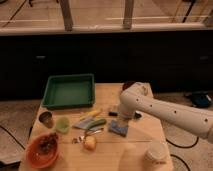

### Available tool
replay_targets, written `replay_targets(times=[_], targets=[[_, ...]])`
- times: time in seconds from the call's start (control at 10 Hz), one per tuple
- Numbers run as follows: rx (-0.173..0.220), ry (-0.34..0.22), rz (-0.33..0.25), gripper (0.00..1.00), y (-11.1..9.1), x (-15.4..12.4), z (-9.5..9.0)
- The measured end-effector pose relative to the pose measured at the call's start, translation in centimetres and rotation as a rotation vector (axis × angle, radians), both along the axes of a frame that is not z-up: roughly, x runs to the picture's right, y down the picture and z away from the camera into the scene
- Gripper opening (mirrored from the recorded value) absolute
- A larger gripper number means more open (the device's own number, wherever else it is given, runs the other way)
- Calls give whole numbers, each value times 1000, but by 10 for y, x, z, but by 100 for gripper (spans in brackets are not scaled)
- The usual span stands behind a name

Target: Wipe tray with sponge

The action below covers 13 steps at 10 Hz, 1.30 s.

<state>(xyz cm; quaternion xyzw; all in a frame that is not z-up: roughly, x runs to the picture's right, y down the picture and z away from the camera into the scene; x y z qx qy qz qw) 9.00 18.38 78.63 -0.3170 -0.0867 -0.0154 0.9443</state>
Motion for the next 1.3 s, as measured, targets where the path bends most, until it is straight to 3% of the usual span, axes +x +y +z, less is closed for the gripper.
replay_targets(times=[0.5,1.1,1.3], targets=[[-12,37,15,80,10,4,7],[-82,80,38,80,46,15,38],[-98,90,43,71,51,18,43]])
